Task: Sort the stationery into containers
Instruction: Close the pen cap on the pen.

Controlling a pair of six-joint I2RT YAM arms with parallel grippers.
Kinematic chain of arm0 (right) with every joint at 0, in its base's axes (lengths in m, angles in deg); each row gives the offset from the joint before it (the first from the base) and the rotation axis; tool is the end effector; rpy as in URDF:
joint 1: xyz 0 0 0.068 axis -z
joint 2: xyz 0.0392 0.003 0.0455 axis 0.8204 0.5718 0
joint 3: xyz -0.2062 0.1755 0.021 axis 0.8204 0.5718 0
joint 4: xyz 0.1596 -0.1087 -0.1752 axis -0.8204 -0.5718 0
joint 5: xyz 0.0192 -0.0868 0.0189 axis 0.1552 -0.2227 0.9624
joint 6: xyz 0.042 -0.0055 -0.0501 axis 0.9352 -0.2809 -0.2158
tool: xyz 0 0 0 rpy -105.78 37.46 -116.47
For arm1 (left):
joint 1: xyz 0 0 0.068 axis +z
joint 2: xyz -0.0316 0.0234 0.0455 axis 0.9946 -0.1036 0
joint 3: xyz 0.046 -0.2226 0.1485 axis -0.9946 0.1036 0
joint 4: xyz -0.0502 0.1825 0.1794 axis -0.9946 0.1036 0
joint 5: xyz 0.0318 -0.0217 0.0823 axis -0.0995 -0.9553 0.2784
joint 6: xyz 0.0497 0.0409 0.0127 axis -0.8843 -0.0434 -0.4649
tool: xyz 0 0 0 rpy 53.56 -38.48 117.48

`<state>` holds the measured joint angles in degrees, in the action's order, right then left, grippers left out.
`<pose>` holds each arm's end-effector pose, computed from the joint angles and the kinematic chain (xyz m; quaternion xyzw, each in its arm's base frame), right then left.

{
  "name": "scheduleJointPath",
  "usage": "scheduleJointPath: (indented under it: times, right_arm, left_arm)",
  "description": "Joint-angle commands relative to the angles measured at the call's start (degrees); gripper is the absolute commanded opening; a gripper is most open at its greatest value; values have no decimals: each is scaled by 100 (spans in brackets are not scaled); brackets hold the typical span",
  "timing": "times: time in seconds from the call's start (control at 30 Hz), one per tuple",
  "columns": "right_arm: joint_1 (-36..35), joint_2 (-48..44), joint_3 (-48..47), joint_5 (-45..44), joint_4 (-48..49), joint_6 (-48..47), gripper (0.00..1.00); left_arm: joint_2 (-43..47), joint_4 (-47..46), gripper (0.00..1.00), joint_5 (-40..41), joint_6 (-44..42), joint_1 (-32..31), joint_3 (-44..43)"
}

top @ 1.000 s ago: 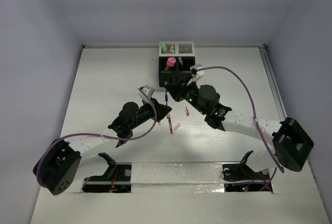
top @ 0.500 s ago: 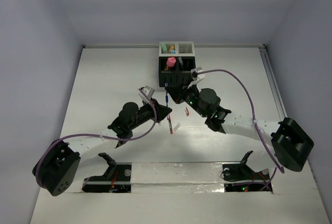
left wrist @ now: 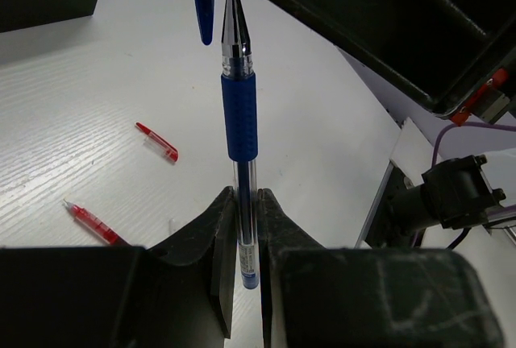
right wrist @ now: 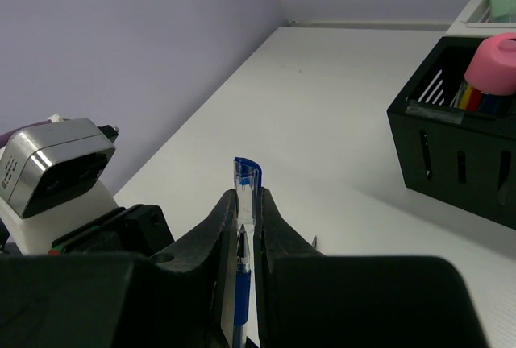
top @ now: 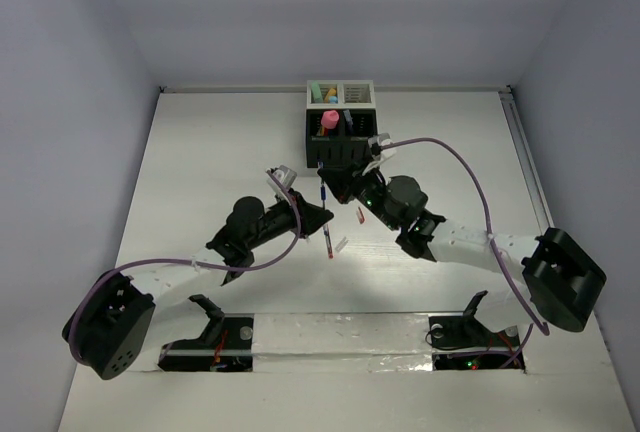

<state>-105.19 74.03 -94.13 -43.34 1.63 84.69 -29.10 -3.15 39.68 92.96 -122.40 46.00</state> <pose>0.2111 0.2437 0.2816 -0.1157 0.6594 0.4163 0.6152 0.1793 -0.1659 0.2284 0.1827 0.6718 -0.5032 0.5119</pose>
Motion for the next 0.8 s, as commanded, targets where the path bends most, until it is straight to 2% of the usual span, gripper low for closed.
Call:
scheduleJointPath:
  times: [0.0,0.43,0.77]
  right_arm:
    - [-109,-56,111,108,3,-206,0]
    - [-162,-460,340,37,117,-285,0]
    - [-214,-610,629,116,108,-277,0]
  left_arm:
    - [95,-904,0,-183,17,73,-95]
    - [314,-763,0,-61,272,73,-148]
    - [596,-491,0,-78,430,73,-595]
